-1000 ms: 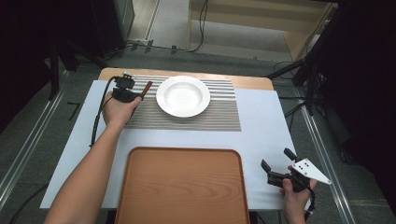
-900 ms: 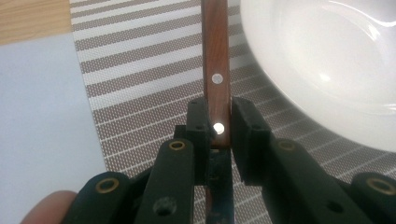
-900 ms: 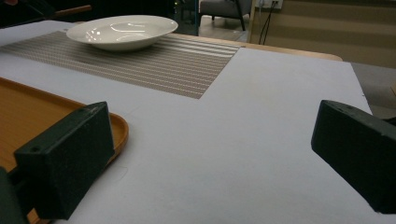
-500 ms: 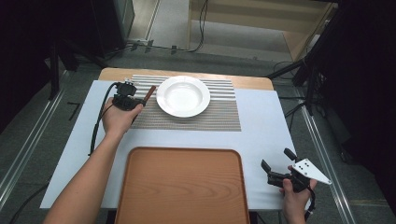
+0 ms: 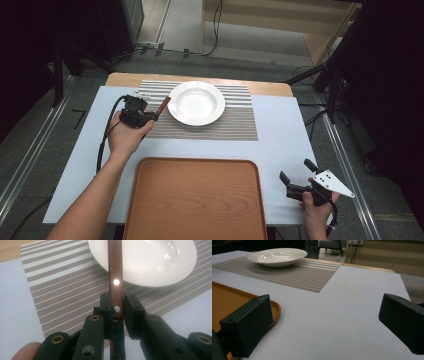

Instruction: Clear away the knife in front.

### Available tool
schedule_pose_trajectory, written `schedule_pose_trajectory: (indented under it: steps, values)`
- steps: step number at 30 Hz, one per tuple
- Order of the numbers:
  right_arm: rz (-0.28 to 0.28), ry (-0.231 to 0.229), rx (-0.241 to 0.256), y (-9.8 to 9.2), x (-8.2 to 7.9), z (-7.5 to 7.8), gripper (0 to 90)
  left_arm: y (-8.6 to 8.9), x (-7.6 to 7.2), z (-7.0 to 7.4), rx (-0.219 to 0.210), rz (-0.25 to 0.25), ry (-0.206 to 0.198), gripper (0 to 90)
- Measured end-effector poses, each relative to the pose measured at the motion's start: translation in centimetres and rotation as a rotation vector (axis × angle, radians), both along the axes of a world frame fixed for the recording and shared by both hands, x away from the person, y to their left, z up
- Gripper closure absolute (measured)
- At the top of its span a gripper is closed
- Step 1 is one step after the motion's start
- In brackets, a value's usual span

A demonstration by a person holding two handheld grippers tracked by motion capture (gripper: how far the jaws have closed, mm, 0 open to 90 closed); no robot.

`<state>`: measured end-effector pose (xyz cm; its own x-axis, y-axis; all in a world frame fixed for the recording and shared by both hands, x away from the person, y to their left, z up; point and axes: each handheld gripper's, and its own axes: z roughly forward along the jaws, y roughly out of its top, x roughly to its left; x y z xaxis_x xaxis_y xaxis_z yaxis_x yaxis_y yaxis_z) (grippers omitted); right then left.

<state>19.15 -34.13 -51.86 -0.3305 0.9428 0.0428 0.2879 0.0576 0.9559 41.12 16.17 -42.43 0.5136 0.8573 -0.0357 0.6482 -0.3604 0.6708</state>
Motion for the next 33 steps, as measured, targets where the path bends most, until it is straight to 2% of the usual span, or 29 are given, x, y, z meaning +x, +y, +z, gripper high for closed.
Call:
schedule_pose_trajectory:
  steps: [6, 10, 16, 19, 23, 31, 33]
  values:
    - [0.0, 0.0, -0.001, 0.0, 0.0, 0.0, 0.0, -0.3, -1.8, 0.0, 0.001, -0.019, 0.002, 76.7]
    - [-0.001, 0.0, 0.002, 0.0, 0.0, 0.0, 0.0, -0.3, -3.1, 0.1, -0.015, -0.03, -0.007, 76.7]
    - [-0.001, -0.001, -0.001, 0.0, 0.0, 0.0, 0.0, -0.2, -4.7, 0.3, -0.012, -0.043, -0.021, 76.7]
    - [-0.001, -0.001, -0.002, 0.0, 0.0, 0.0, 0.0, -0.1, -5.4, 0.4, -0.023, -0.045, -0.025, 76.7]
    - [-0.002, 0.0, -0.004, 0.0, 0.0, 0.0, 0.0, 0.0, -6.5, 0.4, -0.013, -0.041, -0.031, 76.7]
    - [-0.002, 0.0, -0.007, 0.0, 0.0, 0.0, 0.0, 0.4, -8.3, 0.4, -0.049, -0.04, -0.031, 76.7]
    - [-0.003, 0.0, -0.005, 0.0, 0.0, 0.0, 0.0, 0.4, -8.7, 0.3, -0.045, -0.039, -0.034, 76.7]
